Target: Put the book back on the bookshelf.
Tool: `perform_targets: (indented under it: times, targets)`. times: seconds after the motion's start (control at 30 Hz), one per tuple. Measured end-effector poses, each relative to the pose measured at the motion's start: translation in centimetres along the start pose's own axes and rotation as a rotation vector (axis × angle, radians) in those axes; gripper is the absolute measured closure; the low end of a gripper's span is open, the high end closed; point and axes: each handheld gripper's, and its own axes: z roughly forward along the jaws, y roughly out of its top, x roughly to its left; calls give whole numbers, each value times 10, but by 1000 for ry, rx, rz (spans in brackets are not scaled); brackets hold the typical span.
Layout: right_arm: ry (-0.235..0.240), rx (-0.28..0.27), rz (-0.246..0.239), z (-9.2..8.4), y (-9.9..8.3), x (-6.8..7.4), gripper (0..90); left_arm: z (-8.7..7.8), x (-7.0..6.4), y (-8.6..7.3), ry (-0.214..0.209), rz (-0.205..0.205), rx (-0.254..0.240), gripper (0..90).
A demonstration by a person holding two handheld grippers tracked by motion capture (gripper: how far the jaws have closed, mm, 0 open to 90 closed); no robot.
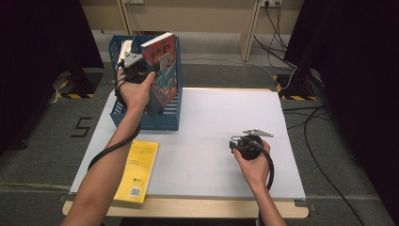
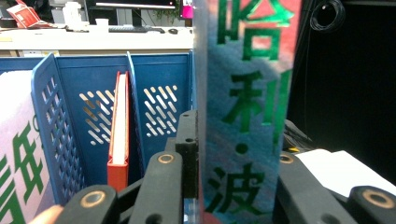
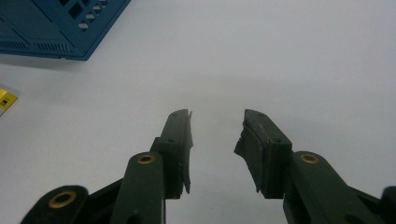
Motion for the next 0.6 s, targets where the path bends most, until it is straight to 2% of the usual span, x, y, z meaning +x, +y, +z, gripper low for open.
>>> perform_targets:
  times: [0.3,0.6]
  targets:
    - [25,-42,-8,-1,-10,-1,608,11,-2,-6,18,0,2,742]
    - [32,-34,-16,0,-19,0,608,21,0,-5,39,-5,5,742]
